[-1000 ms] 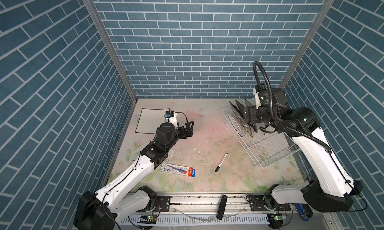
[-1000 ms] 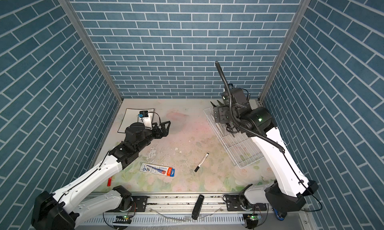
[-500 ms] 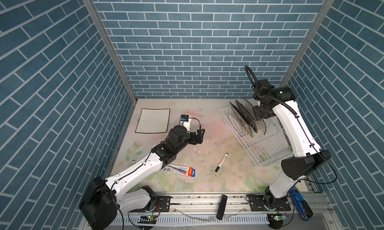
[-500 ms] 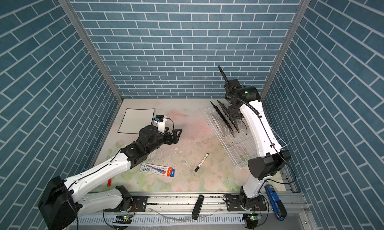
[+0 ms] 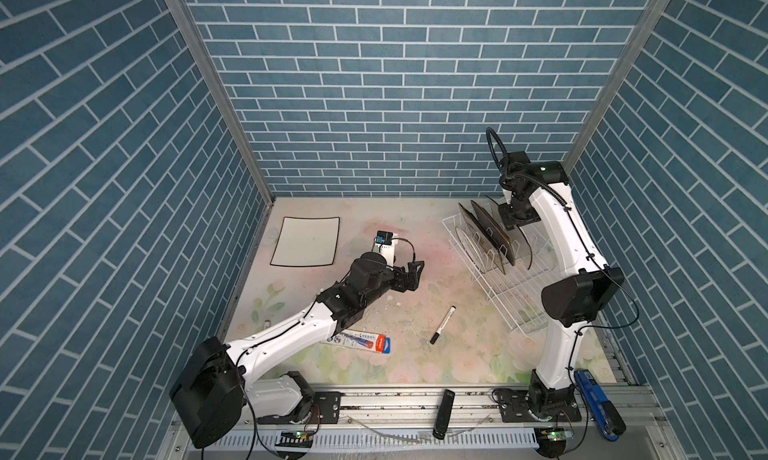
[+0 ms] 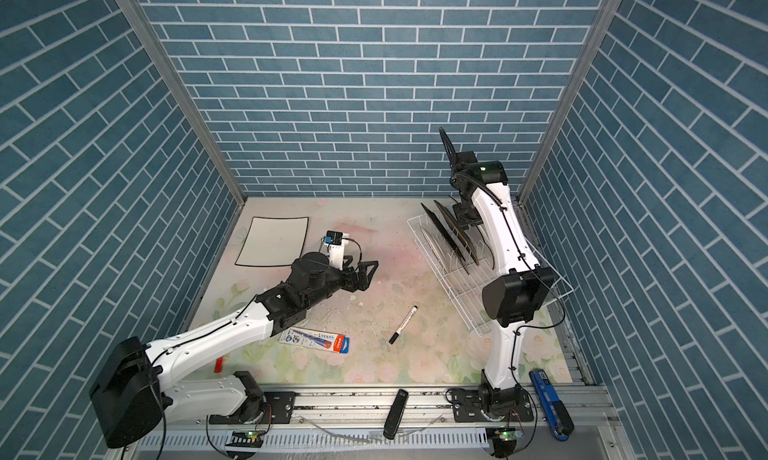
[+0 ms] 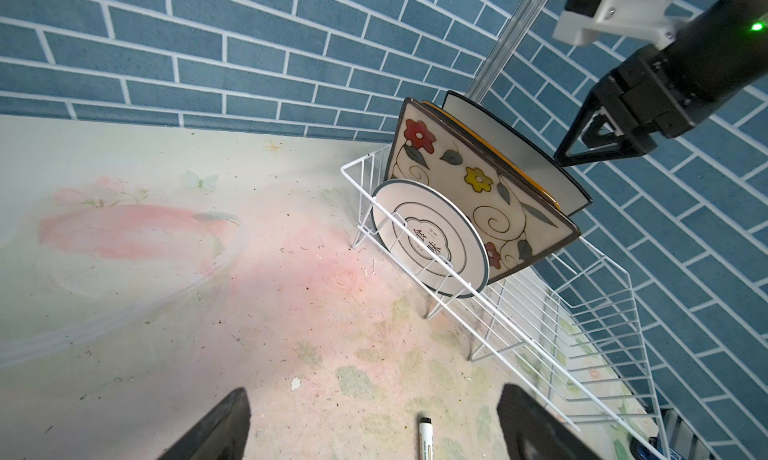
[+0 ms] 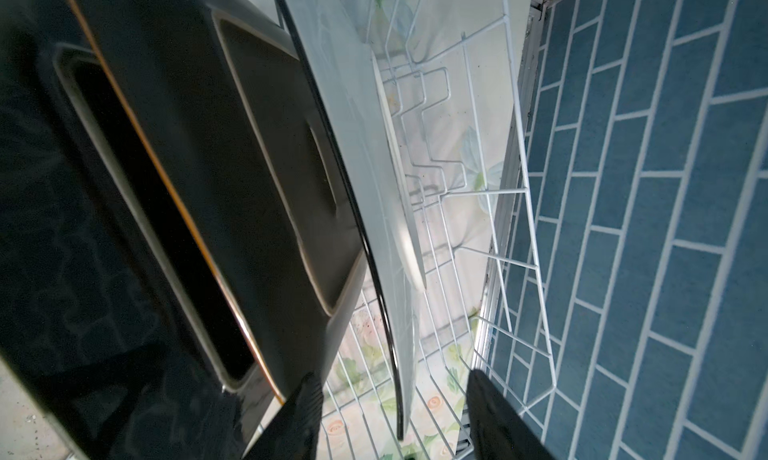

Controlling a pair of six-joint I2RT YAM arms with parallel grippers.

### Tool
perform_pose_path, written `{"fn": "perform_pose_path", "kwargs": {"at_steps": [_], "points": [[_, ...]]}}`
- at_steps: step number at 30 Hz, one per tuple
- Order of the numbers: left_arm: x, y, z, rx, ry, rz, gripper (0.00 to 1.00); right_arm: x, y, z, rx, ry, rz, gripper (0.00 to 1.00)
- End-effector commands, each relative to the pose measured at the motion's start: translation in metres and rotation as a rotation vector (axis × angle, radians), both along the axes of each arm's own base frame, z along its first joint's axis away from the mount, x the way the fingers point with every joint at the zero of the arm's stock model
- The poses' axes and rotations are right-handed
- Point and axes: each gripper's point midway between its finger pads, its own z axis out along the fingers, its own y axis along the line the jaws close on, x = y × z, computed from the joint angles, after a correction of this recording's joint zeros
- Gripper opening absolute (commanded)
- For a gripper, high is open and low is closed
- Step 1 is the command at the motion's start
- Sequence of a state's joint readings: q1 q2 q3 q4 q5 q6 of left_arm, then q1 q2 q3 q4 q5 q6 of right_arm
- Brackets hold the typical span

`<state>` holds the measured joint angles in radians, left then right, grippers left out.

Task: Unload the plates from the dish rack
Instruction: 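Lower the right gripper into the rack onto the next white square plate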

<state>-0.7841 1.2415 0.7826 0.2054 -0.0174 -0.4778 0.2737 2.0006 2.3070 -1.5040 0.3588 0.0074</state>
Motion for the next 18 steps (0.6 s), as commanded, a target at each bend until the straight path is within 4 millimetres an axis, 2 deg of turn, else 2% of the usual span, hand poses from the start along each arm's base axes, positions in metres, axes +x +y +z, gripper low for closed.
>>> {"fn": "perform_pose_path", "kwargs": {"at_steps": [1, 6, 10, 18], "points": [[0.001, -0.009, 0.014, -0.029, -0.026, -0.017, 0.95, 0.002, 0.0, 0.003, 0.0, 0.02, 0.04, 0.56], [0.002, -0.016, 0.012, -0.044, -0.011, -0.028, 0.95, 0.016, -0.008, -0.01, -0.026, 0.035, 0.032, 0.54], [0.002, -0.021, 0.008, -0.045, 0.002, -0.033, 0.95, 0.02, -0.014, -0.019, -0.03, 0.061, 0.02, 0.51], [0.004, -0.026, -0.003, -0.051, 0.028, -0.02, 0.94, 0.031, -0.014, -0.039, -0.027, 0.089, 0.045, 0.47]]}}
